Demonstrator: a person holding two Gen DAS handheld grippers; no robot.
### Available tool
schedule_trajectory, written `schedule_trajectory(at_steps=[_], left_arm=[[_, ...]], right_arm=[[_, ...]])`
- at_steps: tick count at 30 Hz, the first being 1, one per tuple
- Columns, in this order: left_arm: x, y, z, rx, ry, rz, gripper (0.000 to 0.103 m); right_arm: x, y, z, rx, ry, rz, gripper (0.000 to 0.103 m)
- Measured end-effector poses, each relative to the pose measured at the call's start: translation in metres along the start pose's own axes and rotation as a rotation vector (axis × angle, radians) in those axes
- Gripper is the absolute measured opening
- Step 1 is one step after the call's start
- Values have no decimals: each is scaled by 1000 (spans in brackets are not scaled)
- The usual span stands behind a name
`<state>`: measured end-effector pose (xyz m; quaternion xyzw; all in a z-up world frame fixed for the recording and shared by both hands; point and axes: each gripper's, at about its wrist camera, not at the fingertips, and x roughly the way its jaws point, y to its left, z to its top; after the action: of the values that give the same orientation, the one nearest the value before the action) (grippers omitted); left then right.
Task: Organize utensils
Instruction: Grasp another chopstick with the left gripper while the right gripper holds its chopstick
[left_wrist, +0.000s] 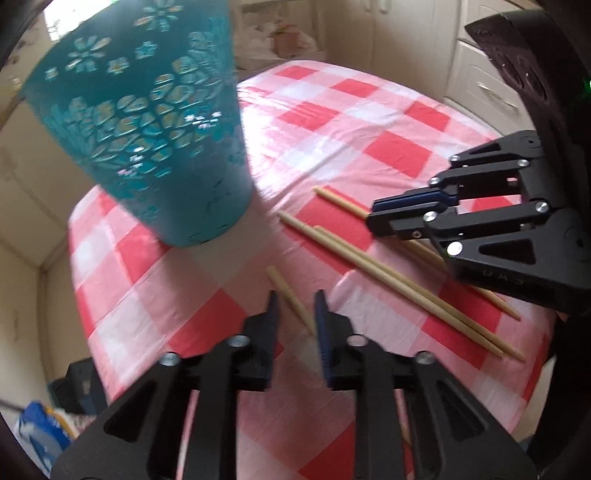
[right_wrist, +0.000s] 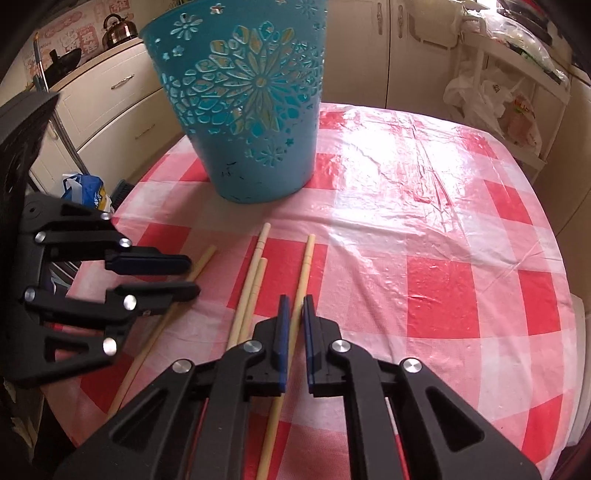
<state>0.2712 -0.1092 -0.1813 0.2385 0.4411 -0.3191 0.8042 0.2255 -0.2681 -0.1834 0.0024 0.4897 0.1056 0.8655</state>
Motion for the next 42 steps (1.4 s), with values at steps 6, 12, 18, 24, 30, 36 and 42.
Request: schedule_trajectory(at_steps=[6, 12, 18, 24, 30, 36, 42], left_arm=[[-1, 0, -3, -130, 14, 73, 36], [-3, -4, -9, -252, -7, 121, 31], [-5, -4, -17, -355, -27, 180, 49], [-6, -5, -22, -406, -46, 209, 55], [-9, -19, -21, -373, -77, 177, 8], [-15, -34, -20, -355, -105, 173, 5], [-33, -40, -20, -346, -151, 187, 5]], right_arm=[[0, 13, 0, -85, 13, -70, 7], [-6, 4, -6, -44, 15, -56, 6], [-7, 7, -12, -80, 5, -106, 6], [-8, 8, -14, -80, -7, -110, 6], [-10, 5, -18, -37, -22, -79, 6], [-18, -10, -24, 88, -33, 44, 6], [-34, -20, -29, 186, -77, 146, 6]])
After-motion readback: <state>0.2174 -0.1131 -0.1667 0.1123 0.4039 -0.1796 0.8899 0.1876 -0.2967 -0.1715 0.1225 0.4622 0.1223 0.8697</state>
